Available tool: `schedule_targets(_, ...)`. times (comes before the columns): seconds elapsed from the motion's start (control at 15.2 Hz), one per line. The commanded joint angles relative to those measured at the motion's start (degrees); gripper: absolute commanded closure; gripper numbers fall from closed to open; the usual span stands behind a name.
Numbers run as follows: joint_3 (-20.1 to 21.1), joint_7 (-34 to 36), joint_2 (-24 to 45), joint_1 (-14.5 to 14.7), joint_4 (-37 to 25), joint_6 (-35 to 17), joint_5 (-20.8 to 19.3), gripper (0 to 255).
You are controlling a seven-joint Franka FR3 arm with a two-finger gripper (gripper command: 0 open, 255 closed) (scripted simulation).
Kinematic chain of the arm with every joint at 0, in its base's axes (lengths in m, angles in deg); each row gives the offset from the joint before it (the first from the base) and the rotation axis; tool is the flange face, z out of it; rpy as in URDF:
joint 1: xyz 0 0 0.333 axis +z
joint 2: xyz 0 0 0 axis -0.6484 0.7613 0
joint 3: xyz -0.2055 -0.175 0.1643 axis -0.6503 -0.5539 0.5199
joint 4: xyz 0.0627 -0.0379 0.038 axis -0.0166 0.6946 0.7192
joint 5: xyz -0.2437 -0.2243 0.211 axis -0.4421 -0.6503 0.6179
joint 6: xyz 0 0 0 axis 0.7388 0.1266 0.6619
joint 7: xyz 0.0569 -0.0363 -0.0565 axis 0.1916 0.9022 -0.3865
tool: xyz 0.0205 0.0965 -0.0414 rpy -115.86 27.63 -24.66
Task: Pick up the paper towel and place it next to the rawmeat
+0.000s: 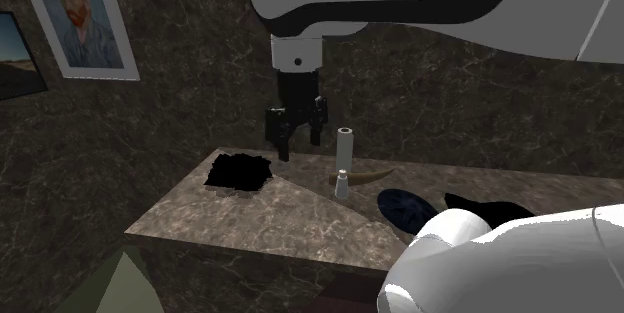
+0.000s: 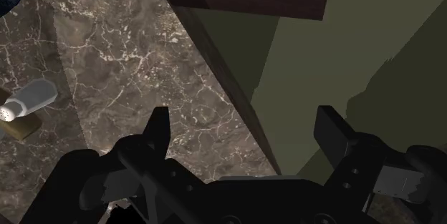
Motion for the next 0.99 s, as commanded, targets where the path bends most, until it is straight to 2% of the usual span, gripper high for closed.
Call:
schedule_targets(0.0, 0.00, 0.00, 0.00, 0.00, 0.00, 0.00, 0.00, 0)
schedule_targets(0.53, -8.60, -9.11, 9.44, -3.24, -2.56, -5.89, -5.48, 0)
schedule_targets(0.92, -14.66, -15.78, 18.68, -5.05, -7.25, -9.94, -7.65, 0)
